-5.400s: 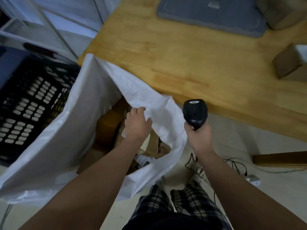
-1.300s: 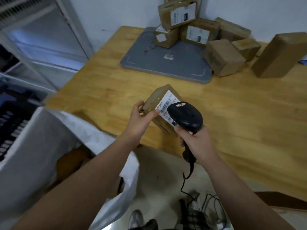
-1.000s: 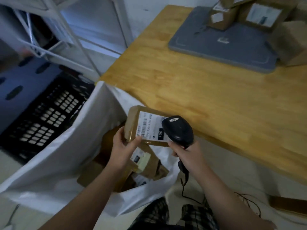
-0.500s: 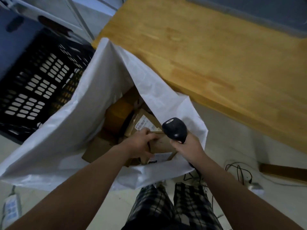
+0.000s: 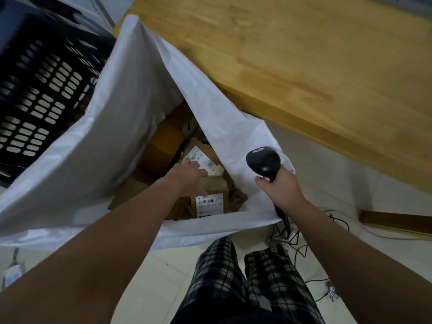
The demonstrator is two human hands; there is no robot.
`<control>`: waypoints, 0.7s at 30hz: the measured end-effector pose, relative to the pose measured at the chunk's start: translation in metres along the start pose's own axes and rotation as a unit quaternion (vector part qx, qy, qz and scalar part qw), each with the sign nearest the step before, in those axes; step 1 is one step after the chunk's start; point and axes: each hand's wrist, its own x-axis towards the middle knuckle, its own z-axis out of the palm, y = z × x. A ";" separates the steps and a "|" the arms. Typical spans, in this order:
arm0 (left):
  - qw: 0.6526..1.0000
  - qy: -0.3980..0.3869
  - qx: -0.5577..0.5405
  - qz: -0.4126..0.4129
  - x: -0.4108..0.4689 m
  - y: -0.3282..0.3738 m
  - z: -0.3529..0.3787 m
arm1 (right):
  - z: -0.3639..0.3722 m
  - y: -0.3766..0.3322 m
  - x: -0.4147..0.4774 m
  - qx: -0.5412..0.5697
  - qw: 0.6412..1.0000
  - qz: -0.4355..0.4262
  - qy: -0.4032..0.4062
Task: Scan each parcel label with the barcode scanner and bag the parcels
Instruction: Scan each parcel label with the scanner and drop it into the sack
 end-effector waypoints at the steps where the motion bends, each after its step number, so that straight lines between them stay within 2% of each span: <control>1: 0.999 0.031 -0.021 0.002 -0.002 0.005 -0.006 | -0.003 -0.001 -0.001 0.004 1.000 -0.004 0.005; 5: 0.984 0.145 -0.099 0.018 -0.006 0.027 -0.035 | -0.027 -0.007 -0.005 0.038 0.999 -0.012 0.022; 9: 0.966 0.226 -0.117 0.043 -0.006 0.058 -0.074 | -0.070 -0.007 -0.002 0.051 0.997 0.008 0.056; 21: 0.949 0.292 -0.038 0.115 0.038 0.206 -0.219 | -0.257 0.028 0.022 0.096 0.983 -0.007 0.159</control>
